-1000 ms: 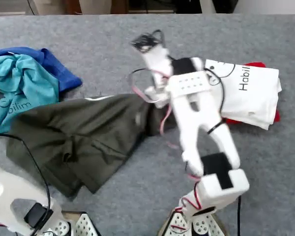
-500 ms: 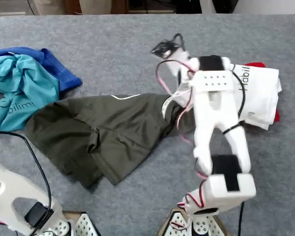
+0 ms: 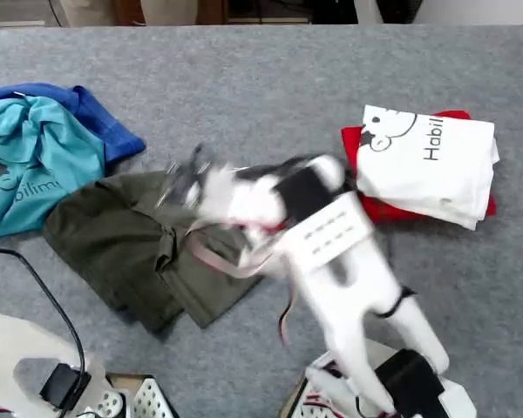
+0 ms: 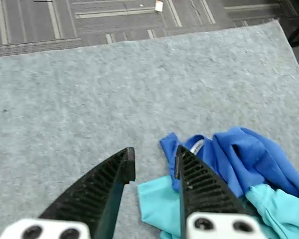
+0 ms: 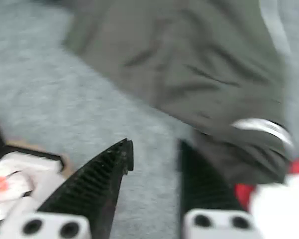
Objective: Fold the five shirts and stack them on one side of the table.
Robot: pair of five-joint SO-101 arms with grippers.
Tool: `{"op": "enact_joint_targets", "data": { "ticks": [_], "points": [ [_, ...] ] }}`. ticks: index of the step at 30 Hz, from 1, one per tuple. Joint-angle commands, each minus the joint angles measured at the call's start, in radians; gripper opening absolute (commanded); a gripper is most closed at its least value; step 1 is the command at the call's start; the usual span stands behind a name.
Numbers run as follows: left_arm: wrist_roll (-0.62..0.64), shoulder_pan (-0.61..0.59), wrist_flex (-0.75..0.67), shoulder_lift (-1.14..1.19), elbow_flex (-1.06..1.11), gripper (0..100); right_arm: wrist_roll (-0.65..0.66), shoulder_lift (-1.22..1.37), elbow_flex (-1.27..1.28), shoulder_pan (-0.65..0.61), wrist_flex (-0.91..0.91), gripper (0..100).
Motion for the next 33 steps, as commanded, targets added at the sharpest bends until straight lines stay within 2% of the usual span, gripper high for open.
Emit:
{"op": "enact_joint_targets", "data": {
  "ticks": [1, 5, 9, 12, 21, 27, 30, 33],
  "points": [
    [-0.011, -0.025, 0.014, -0.056, -0.028, 14, -0.095, -0.033, 0.13, -0.16, -0.094, 14.3],
    [-0.011, -0.026, 0.014, -0.056, -0.028, 14, -0.178, -0.033, 0.269, -0.326, -0.235, 23.8],
    [-0.011, -0.018, 0.014, -0.056, -0.028, 14, -0.241, -0.022, 0.392, -0.469, -0.396, 22.5],
    [-0.011, -0.017, 0.014, -0.056, -0.028, 14, -0.273, 0.045, 0.446, -0.522, -0.476, 20.6],
    [-0.011, -0.021, 0.014, -0.054, -0.028, 14, -0.276, 0.355, 0.456, -0.526, -0.674, 20.3],
    [-0.011, -0.023, 0.014, -0.054, -0.028, 14, -0.272, 0.46, 0.456, -0.516, -0.698, 20.0],
    [-0.011, -0.023, 0.014, -0.054, -0.028, 14, -0.272, 0.469, 0.435, -0.453, -0.694, 19.9],
    [-0.011, -0.023, 0.014, -0.054, -0.028, 14, -0.272, 0.469, 0.418, -0.325, -0.7, 19.1]
  ]
}}
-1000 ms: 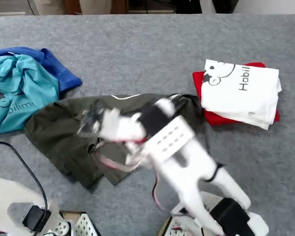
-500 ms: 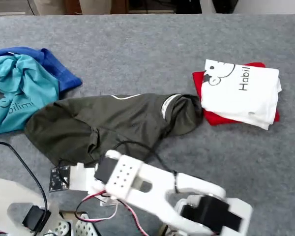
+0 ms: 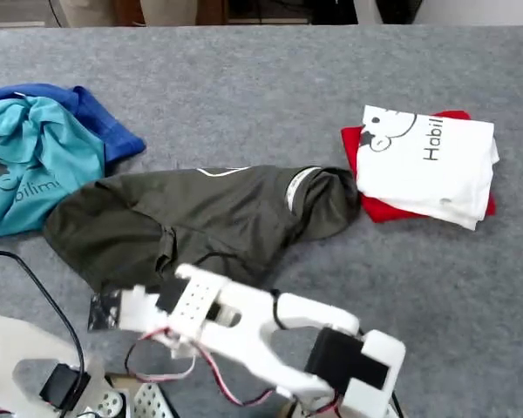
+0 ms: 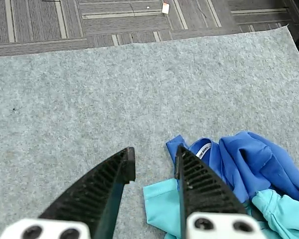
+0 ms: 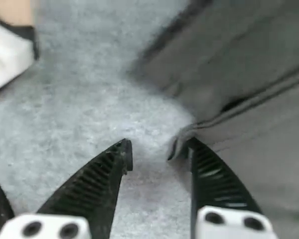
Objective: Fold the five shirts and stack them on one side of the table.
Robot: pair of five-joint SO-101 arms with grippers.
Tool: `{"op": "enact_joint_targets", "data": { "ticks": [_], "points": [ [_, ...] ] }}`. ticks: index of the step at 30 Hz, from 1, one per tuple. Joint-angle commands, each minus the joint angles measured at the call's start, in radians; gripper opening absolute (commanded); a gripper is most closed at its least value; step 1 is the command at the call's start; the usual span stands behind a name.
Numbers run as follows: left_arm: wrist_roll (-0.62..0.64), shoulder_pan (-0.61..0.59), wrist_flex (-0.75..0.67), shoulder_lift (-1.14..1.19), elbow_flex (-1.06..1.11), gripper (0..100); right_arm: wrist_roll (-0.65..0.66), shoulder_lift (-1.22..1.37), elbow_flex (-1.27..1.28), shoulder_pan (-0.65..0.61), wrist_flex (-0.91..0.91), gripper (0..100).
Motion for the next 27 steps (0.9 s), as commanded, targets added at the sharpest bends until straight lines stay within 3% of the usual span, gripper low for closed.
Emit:
{"op": "enact_joint_targets", "data": {
  "ticks": [1, 5, 9, 14, 21, 27],
  "points": [
    [-0.011, -0.006, 0.014, -0.054, -0.028, 14, 0.0, 0.042, -0.013, 0.174, -0.02, 17.1],
    [-0.009, -0.002, 0.014, -0.054, -0.028, 14, 0.017, 0.042, -0.041, 0.318, -0.02, 0.0],
    [-0.008, 0.002, 0.014, -0.054, -0.028, 14, 0.061, 0.033, -0.071, 0.348, 0.009, 1.0],
    [-0.008, 0.002, 0.014, -0.054, -0.028, 14, 0.061, 0.031, -0.24, 0.351, 0.198, 0.2],
    [-0.008, 0.005, 0.014, -0.054, -0.028, 14, 0.064, -0.047, -0.771, 0.447, 0.562, 0.2],
    [-0.012, 0.058, 0.014, -0.064, 0.051, 14, 0.06, -0.091, -1.297, 0.651, 0.643, 0.2]
  ]
}}
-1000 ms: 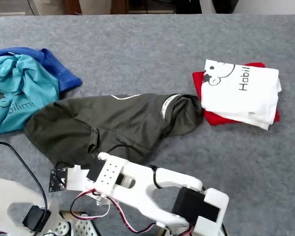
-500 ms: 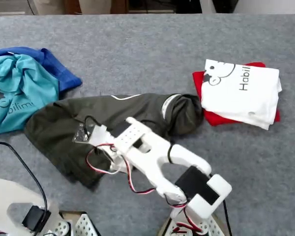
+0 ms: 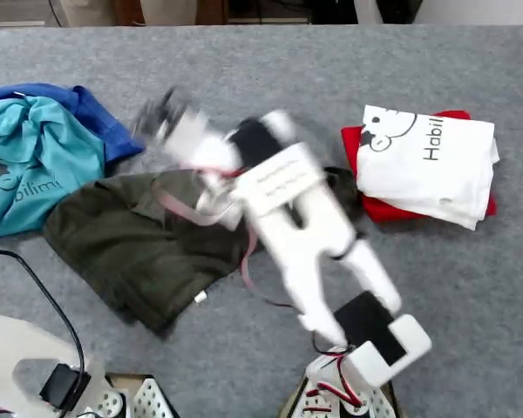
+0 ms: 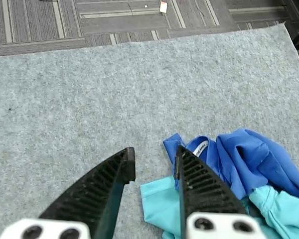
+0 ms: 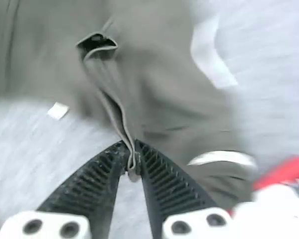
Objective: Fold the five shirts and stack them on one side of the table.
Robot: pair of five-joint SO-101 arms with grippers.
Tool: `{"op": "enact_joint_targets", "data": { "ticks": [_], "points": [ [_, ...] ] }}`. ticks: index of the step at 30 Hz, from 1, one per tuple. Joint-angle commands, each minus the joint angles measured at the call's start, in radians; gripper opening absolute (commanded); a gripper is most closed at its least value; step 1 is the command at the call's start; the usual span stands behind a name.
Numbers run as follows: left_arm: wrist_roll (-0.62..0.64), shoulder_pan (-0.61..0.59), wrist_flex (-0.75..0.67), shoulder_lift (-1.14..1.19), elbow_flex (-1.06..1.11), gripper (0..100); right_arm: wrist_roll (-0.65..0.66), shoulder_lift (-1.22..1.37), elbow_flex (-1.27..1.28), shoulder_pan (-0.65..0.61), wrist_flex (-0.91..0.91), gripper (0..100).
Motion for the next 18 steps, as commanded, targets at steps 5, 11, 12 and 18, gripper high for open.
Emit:
{"op": "enact_joint_targets", "data": {
  "ticks": [5, 11, 12, 18],
  "points": [
    [-0.011, 0.11, 0.014, -0.064, 0.176, 14, 0.002, -0.025, -0.427, 0.251, -0.126, 0.2],
    [-0.109, 0.229, 0.014, -0.097, 0.414, 14, 0.0, 0.111, -0.328, 0.441, -0.348, 0.2],
    [-0.126, 0.252, 0.014, -0.117, 0.468, 14, -0.003, 0.14, -0.309, 0.47, -0.368, 0.2],
    [-0.16, 0.477, 0.014, -0.311, 0.856, 14, -0.051, 0.332, -0.219, 0.578, -0.417, 0.2]
  ]
}}
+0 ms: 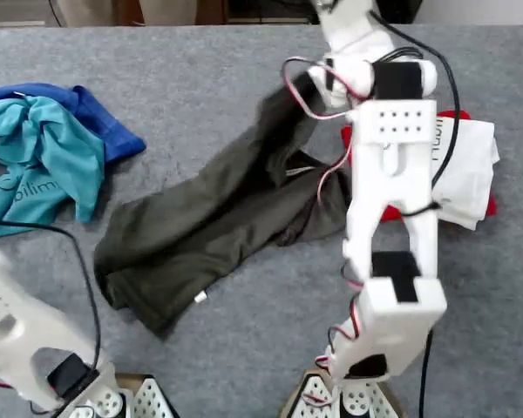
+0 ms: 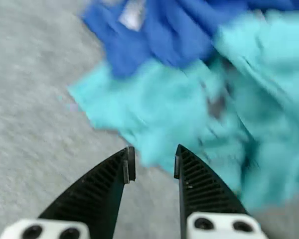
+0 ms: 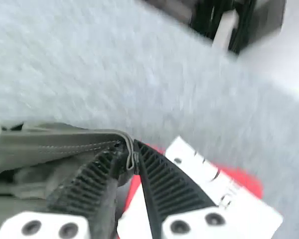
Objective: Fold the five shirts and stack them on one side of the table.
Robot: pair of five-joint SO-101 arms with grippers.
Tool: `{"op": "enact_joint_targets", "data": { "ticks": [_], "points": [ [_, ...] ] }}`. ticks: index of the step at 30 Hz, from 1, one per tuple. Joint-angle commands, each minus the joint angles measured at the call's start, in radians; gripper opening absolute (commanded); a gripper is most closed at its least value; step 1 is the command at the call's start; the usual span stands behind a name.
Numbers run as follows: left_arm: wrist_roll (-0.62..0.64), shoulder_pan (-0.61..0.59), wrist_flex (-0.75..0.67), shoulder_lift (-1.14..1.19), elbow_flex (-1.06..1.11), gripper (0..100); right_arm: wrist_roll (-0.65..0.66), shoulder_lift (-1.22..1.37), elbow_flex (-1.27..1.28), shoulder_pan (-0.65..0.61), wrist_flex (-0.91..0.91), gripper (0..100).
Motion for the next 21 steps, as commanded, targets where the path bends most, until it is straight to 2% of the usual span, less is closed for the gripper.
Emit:
{"op": "enact_joint_targets", "data": {
  "ticks": [1, 5, 8, 12, 16, 21],
  "points": [
    [-0.014, 0.173, 0.012, -0.171, 0.241, 14, -0.014, 0.082, 0.033, 0.051, -0.057, 0.2],
    [-0.008, 0.407, 0.008, -0.263, 0.456, 15, -0.015, 0.197, 0.09, 0.081, -0.147, 0.2],
    [0.038, 0.528, -0.026, -0.249, 0.505, 15, -0.017, 0.265, 0.13, 0.107, -0.193, 0.2],
    [0.19, 0.571, -0.095, -0.188, 0.508, 15, -0.028, 0.326, 0.202, 0.151, -0.259, 0.2],
    [0.328, 0.569, -0.1, -0.09, 0.508, 15, -0.058, 0.36, 0.305, 0.191, -0.365, 0.2],
    [0.453, 0.571, -0.104, 0.004, 0.508, 15, -0.055, 0.314, 0.346, 0.162, -0.422, 0.2]
  ]
}}
